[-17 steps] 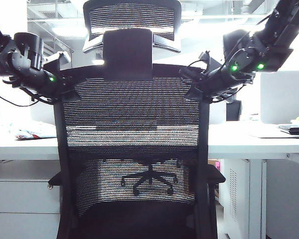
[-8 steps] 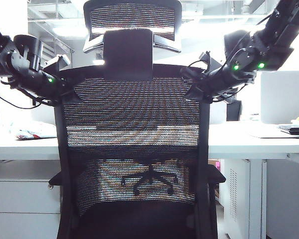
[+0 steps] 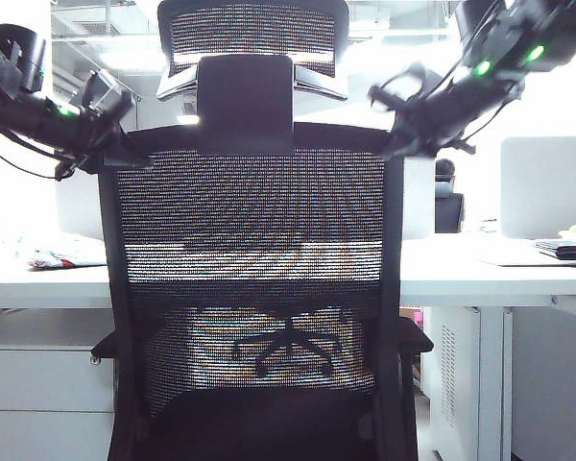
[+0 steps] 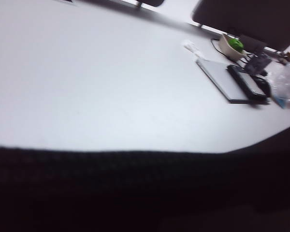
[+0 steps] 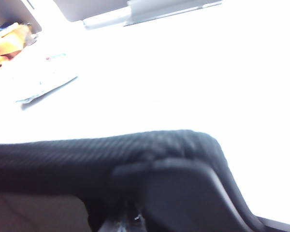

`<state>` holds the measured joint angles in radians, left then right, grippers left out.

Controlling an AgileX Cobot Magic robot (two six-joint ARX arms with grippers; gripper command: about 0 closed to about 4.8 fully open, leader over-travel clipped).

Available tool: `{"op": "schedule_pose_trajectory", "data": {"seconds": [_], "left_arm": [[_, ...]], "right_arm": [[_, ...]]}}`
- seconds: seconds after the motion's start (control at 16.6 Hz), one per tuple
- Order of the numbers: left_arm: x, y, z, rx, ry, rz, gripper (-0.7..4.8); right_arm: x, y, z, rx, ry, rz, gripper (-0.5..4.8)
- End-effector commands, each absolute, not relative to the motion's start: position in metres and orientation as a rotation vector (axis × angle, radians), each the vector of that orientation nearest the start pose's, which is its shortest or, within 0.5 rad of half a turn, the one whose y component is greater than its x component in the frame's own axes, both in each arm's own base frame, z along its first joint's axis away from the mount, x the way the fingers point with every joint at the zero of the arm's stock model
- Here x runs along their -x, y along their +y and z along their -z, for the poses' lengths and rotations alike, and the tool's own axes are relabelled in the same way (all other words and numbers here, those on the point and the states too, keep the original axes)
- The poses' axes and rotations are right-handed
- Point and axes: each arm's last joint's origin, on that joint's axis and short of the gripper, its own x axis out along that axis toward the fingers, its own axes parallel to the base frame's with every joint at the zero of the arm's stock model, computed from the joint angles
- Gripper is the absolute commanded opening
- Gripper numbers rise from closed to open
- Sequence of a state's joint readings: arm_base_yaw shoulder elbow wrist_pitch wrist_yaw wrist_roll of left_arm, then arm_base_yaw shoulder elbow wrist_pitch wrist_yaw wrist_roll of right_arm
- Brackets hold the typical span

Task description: Push the black chair under the table.

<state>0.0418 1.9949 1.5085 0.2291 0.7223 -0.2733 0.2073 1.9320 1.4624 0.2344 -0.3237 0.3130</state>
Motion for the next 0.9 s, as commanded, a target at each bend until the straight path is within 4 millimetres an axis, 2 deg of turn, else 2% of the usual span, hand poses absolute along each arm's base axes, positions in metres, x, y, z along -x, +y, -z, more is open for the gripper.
{"op": "schedule_pose_trajectory", "data": {"seconds": [0.06,0.24,0.36,0.54,0.72,0.84,0.9], "left_arm": [[-0.448,0.001,-0.277,0.332,0.366,0.644,-0.06],[-0.433,0.0,-0.29,0.279,0.411,0.651,-0.06],[-0.412,-0.001,-0.303,0.266,0.413,0.653,-0.06],[-0.37,-0.002,-0.331,0.239,0.357,0.631,-0.06],[-0.309,-0.003,-0.369,0.201,0.248,0.563,-0.06],[-0.272,-0.004,-0.384,0.181,0.186,0.543,-0.06],[-0.247,-0.004,-0.39,0.171,0.158,0.505,-0.06]], "right_arm": [[-0.411,0.1,-0.284,-0.308,0.272,-0.494,-0.05],[-0.384,0.096,-0.282,-0.319,0.269,-0.498,-0.05],[-0.363,0.091,-0.285,-0.341,0.265,-0.496,-0.05],[-0.333,0.084,-0.299,-0.371,0.234,-0.5,-0.05],[-0.29,0.075,-0.329,-0.39,0.165,-0.513,-0.05],[-0.265,0.069,-0.348,-0.386,0.139,-0.518,-0.05],[-0.25,0.066,-0.358,-0.38,0.125,-0.52,-0.06]]}}
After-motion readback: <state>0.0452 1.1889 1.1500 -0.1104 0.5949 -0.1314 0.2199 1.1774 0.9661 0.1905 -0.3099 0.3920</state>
